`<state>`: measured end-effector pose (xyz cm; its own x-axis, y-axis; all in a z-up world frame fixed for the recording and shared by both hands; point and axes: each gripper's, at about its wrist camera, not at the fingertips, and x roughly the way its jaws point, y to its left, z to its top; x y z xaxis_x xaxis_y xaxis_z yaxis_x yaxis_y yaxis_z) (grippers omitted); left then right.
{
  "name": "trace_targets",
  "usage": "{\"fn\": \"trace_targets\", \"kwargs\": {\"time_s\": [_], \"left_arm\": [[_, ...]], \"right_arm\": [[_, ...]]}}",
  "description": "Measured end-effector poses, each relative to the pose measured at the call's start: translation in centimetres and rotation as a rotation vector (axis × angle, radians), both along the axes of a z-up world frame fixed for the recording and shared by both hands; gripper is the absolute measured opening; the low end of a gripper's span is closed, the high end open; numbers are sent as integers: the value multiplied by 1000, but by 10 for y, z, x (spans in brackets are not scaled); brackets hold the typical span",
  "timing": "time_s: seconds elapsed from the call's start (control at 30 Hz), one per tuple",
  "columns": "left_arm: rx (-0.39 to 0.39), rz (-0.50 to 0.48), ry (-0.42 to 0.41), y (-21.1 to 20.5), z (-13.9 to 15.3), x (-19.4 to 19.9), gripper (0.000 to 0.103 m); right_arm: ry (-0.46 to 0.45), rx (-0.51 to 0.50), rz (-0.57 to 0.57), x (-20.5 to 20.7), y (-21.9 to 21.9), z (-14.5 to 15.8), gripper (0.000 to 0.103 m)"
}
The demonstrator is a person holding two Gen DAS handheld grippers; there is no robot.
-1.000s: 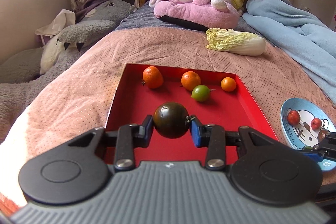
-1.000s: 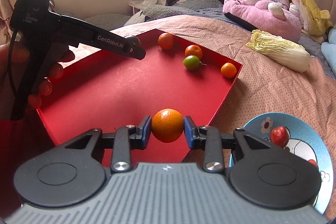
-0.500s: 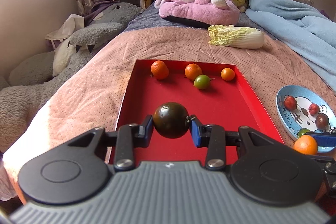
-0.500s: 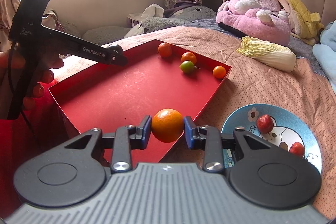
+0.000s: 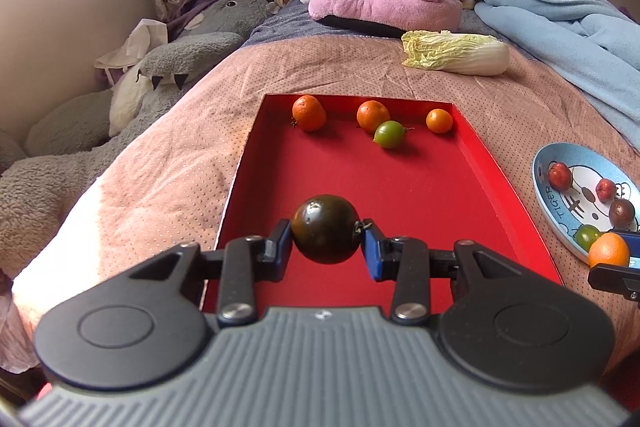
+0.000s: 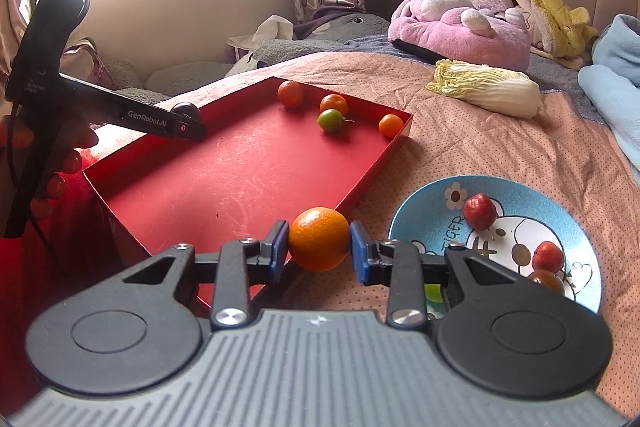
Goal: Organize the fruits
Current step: 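Carry the orange tomato to the blue plate with the right gripper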
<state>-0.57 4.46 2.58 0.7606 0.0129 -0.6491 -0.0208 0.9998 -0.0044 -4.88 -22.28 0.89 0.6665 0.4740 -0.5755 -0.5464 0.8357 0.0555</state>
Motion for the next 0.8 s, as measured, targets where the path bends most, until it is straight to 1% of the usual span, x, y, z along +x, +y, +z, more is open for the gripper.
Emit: {"fn": "trace_targets", "kwargs": {"time_s": [0.47,0.8], "left_arm": [[1,-10,26,-4,-10,3,40],[2,-30,16,-10,-6,4,40]], "right_arm": [[27,8,-43,0,-17,-12,39],[11,19,-74,2,-30,-8,39]]}}
